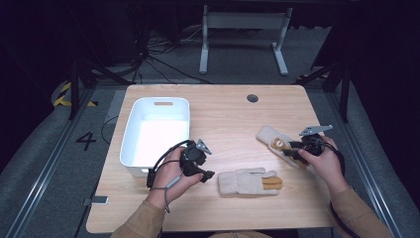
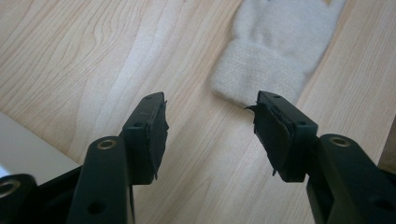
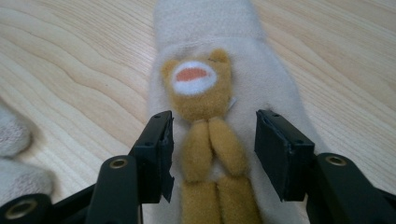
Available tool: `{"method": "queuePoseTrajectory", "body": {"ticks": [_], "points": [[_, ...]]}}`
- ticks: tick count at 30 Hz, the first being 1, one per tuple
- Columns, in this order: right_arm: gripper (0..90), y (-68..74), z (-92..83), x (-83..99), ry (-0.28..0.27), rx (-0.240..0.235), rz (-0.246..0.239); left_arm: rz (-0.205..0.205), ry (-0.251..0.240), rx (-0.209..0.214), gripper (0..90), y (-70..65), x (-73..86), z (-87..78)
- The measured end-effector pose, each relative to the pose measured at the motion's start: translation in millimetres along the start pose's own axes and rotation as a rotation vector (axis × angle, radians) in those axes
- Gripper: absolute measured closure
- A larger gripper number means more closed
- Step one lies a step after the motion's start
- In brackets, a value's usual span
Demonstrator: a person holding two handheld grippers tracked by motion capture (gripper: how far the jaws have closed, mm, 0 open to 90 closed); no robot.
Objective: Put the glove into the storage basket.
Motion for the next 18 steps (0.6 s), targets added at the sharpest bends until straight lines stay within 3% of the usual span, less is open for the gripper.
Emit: {"method": "queuePoseTrajectory", "body": {"ticks": [9,12,15,18], "points": [[49.5,-0.3,10.0,2.3,0.005,0.01,-0.002,-0.004,0.005,0.001,44.7,0.3,0.5,0.9],[57.3,-0.3,10.4,2.7,0.003,0.01,0.0,-0.005,0.006,0.002,44.7,0.3,0.5,0.8],[71.7,0.0,8.5,2.8,0.018,0.002,0.004,-0.001,0.013,0.001,44.6,-0.3,0.4,2.0],[75.2,1.0,8.0,2.0,0.031,0.006,-0.017,-0.001,0.015,0.002,44.6,-0.8,0.5,3.1]]}}
Point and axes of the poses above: each handheld gripper's, and its own axes: z roughly forward along the jaws, x roughly out of its underside, y roughly to its left, the point moved 3 cm from there along z, roughly forward along the jaws, and after that the axes turned 11 degrees about -z, right-handed, at the moved point
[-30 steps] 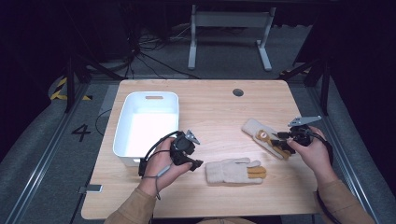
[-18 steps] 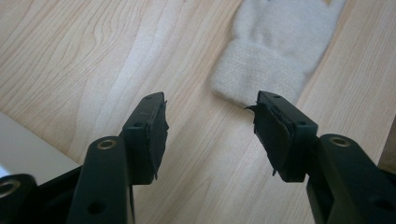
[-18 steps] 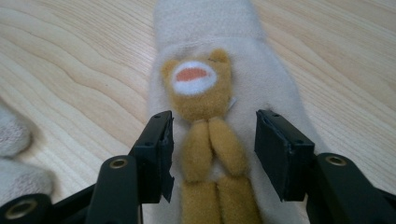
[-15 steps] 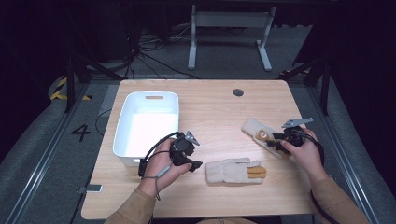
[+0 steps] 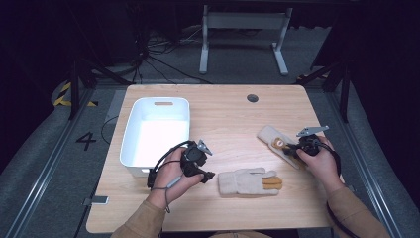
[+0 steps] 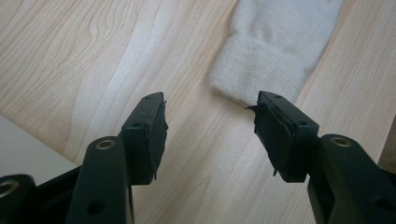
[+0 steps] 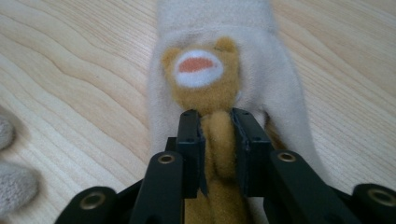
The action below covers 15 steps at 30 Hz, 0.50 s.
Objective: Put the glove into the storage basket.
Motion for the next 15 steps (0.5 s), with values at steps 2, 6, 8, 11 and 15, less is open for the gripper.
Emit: {"method": "queuePoseTrajectory", "body": {"ticks": [2,6,8,11,15], "points": [[77.6,0.2,-0.5,-0.7,0.008,-0.001,0.003,0.0,0.001,0.001,44.6,0.1,0.1,0.4],[79.5,0.1,-2.0,-0.5,0.004,0.004,0.004,0.002,0.002,0.001,44.6,0.5,0.0,-0.5],[79.9,-0.1,-3.0,-0.5,0.0,0.008,0.004,0.001,0.0,0.0,44.6,0.8,-0.1,-0.6],[80.1,0.3,-4.5,-1.2,-0.006,0.013,0.001,0.0,-0.001,-0.001,44.5,1.0,-0.4,-0.8],[80.3,1.8,-13.7,-5.9,-0.042,0.033,-0.014,0.004,-0.003,0.002,44.5,0.8,-1.7,-0.7]]}}
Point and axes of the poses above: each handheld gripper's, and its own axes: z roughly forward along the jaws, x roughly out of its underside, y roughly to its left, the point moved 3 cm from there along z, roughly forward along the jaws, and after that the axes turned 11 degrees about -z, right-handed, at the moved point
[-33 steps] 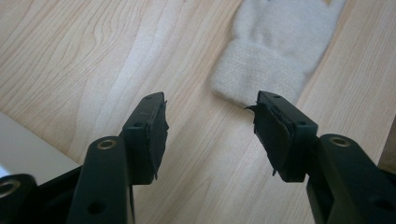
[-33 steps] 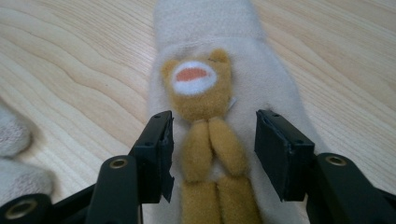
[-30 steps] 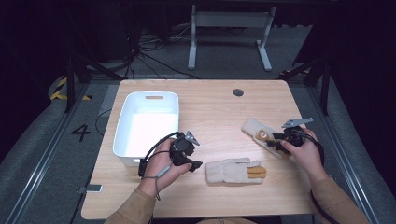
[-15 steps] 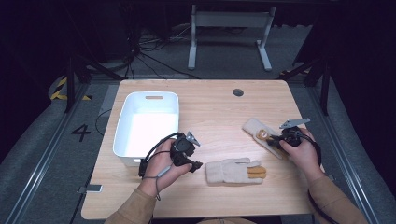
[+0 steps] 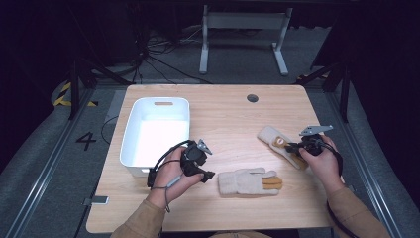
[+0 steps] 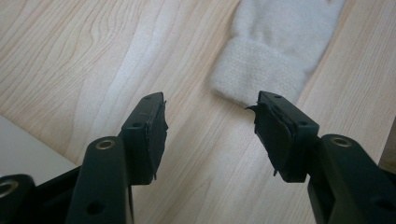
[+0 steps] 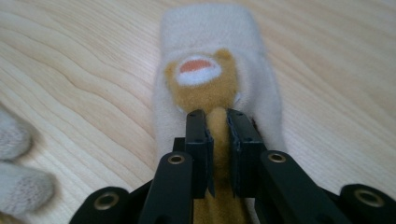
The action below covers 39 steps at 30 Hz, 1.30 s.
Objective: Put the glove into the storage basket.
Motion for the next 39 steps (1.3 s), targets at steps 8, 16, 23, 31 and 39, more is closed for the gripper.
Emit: {"method": "queuePoseTrajectory", "body": {"ticks": [8,16,23,31,39], "points": [[80.4,5.8,-25.1,-9.4,-0.085,0.039,-0.023,0.025,0.007,0.005,44.4,-1.6,-5.3,1.9],[80.5,15.4,-47.1,-17.1,-0.146,0.054,-0.05,0.043,0.007,0.015,44.3,-4.1,-11.8,4.6],[80.5,29.1,-65.2,-25.9,-0.196,0.034,-0.08,0.053,0.005,0.022,44.3,-5.2,-16.5,5.9],[80.5,45.3,-76.6,-36.3,-0.233,-0.006,-0.121,0.063,0.003,0.006,44.6,-5.8,-20.2,2.4],[80.4,58.9,-74.8,-41.5,-0.278,-0.095,-0.156,0.042,-0.058,0.057,50.9,-6.6,-23.4,-4.1]]}}
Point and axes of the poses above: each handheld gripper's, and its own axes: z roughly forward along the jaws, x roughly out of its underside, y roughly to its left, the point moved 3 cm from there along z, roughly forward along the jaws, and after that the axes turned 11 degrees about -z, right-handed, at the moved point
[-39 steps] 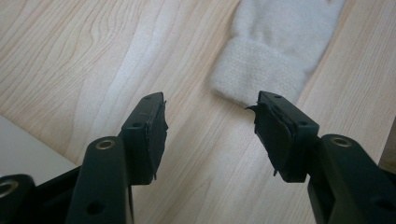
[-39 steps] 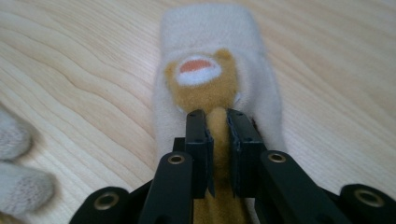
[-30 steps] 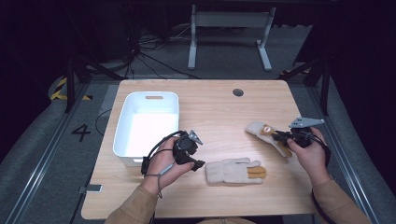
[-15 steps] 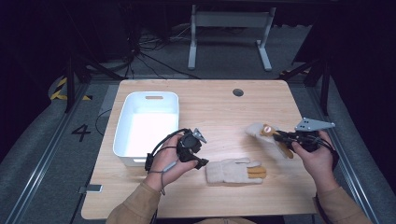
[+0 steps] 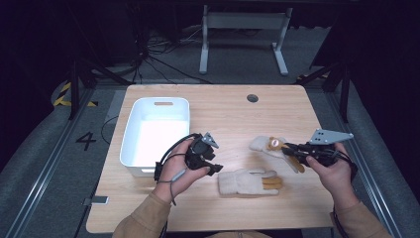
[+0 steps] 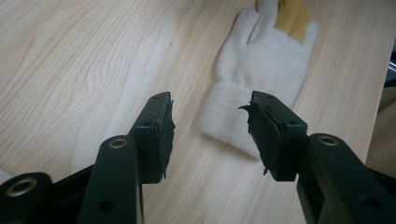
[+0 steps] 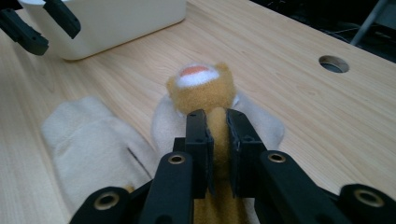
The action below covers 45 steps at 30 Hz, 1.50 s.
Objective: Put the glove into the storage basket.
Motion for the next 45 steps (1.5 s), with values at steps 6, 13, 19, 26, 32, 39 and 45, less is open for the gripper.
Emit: {"method": "queuePoseTrajectory", "body": {"ticks": [6,13,19,26,32,39,45], "points": [[80.4,8.3,2.7,-5.8,-0.018,-0.039,-0.011,-0.035,0.021,-0.011,49.4,2.2,1.8,-2.8],[80.2,26.5,12.3,-13.0,-0.048,-0.148,-0.079,-0.049,0.025,-0.015,51.5,3.7,2.8,-5.7],[80.0,39.9,21.7,-15.8,-0.054,-0.201,-0.123,-0.046,0.031,-0.016,52.3,3.3,3.0,-5.7],[79.9,48.9,27.4,-17.4,-0.061,-0.233,-0.143,-0.043,0.03,-0.029,51.4,4.8,3.4,-7.8],[79.5,57.6,35.2,-16.1,-0.073,-0.311,-0.166,-0.044,0.043,-0.03,49.9,5.9,4.0,-6.5],[77.8,61.2,47.1,-7.7,0.0,-0.382,-0.193,-0.035,0.055,-0.028,49.3,4.4,4.3,-4.3],[76.3,60.5,56.5,2.8,0.061,-0.404,-0.212,-0.032,0.07,-0.022,48.4,3.7,4.9,-2.0]]}}
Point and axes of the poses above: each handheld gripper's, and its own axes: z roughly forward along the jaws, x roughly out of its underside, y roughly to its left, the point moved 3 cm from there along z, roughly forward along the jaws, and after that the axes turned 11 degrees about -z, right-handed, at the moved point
